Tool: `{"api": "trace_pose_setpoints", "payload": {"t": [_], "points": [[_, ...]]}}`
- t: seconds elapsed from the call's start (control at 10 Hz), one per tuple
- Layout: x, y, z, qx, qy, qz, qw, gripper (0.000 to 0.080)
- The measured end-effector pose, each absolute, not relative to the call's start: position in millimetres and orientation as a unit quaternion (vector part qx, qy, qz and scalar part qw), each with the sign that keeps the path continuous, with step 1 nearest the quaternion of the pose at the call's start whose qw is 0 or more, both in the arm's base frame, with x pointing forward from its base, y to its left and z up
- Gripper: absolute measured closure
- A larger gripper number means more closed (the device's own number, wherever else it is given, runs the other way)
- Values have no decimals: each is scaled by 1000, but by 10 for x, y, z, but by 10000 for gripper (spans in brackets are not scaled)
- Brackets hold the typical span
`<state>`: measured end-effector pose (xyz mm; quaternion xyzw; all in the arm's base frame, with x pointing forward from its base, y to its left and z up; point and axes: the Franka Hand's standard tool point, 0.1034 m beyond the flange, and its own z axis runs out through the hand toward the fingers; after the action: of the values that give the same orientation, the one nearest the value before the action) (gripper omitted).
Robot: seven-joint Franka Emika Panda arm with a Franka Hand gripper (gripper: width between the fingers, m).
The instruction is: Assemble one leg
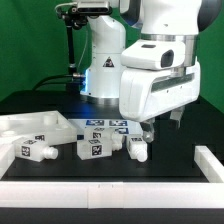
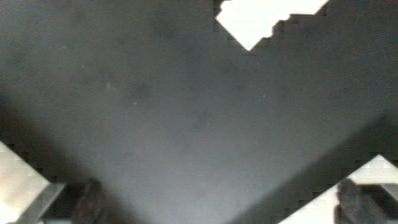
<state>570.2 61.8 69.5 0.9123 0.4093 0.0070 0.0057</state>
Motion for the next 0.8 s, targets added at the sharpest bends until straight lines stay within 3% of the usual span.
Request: {"api": "trace_pose_setpoints", "payload": {"t": [0.6,0.8], "points": [[5657,493,688,917,398,3,6,150],[5539,398,633,952,305,-19,6,150]]}}
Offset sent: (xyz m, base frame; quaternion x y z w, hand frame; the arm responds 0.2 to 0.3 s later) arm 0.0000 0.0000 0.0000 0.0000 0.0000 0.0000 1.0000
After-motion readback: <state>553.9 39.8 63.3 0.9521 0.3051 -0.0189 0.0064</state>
